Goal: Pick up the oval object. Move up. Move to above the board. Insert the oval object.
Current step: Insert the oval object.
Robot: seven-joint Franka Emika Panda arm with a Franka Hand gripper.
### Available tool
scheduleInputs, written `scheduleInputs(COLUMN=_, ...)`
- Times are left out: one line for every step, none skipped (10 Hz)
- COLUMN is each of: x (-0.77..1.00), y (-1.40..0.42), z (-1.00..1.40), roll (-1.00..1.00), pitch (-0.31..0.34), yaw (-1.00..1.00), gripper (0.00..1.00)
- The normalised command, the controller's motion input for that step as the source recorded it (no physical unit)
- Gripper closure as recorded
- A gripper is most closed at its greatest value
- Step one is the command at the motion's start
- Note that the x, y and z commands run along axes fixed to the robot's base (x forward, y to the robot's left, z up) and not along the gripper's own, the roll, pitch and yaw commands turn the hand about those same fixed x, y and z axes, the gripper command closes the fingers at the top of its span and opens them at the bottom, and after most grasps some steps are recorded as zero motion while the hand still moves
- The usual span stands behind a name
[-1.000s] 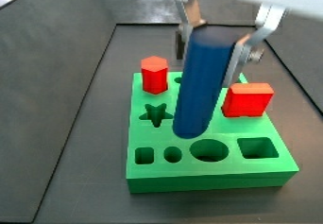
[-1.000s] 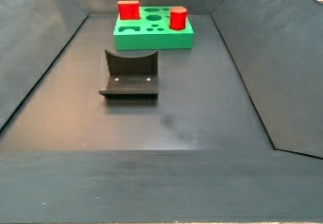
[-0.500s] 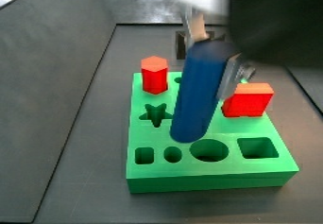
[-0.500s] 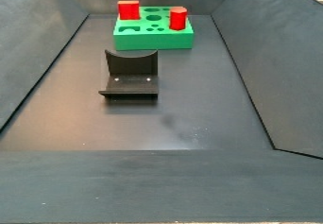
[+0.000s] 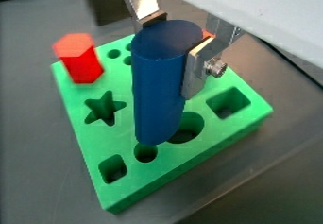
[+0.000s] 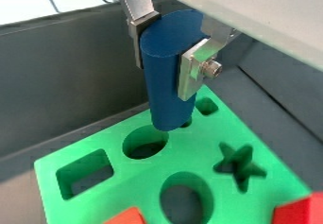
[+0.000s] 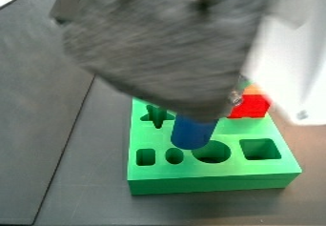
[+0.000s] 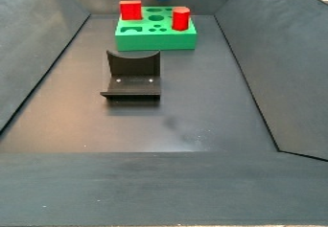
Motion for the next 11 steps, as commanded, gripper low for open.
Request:
scheduleInputs(x=0.18, y=0.00, z=-0.26, roll=0.00, pitch=-0.014, yaw=-0.93, gripper=1.00)
scheduleInputs(x=0.08, y=0.00, z=-0.24, roll=0.00, pitch=-0.011, yaw=-1.00, gripper=1.00)
scheduleInputs(x=0.06, y=0.00, z=-0.25, roll=0.00, pitch=-0.010, yaw=-1.00, gripper=1.00)
scheduleInputs(x=0.35, y=0.00, z=-0.20, roll=0.00, pitch=0.000, yaw=-0.76, gripper=1.00)
scheduleInputs(x=0.00, y=0.05, z=0.00, roll=-0.01, pitch=0.000, yaw=-0.11, gripper=1.00)
scheduleInputs(x=0.06, y=-0.04, z=-0.03, roll=-0.01, pitch=-0.019, yaw=0.00, gripper=1.00)
scheduleInputs(x=0.44, y=-0.17, z=-0.20, roll=0.00, pitch=0.000, yaw=0.00, gripper=1.00)
scheduleInputs(x=0.39, y=-0.13, z=-0.20, roll=0.00, pitch=0.000, yaw=-0.03, gripper=1.00)
scheduleInputs(x=0.42, y=-0.11, z=-0.20, roll=0.00, pitch=0.000, yaw=-0.03, gripper=1.00)
scheduleInputs(x=0.39, y=-0.08, z=-0.27, roll=0.01, pitch=0.000, yaw=0.00, gripper=1.00)
scheduleInputs(x=0.51, y=-0.11, z=-0.33, roll=0.01, pitch=0.000, yaw=0.00, gripper=1.00)
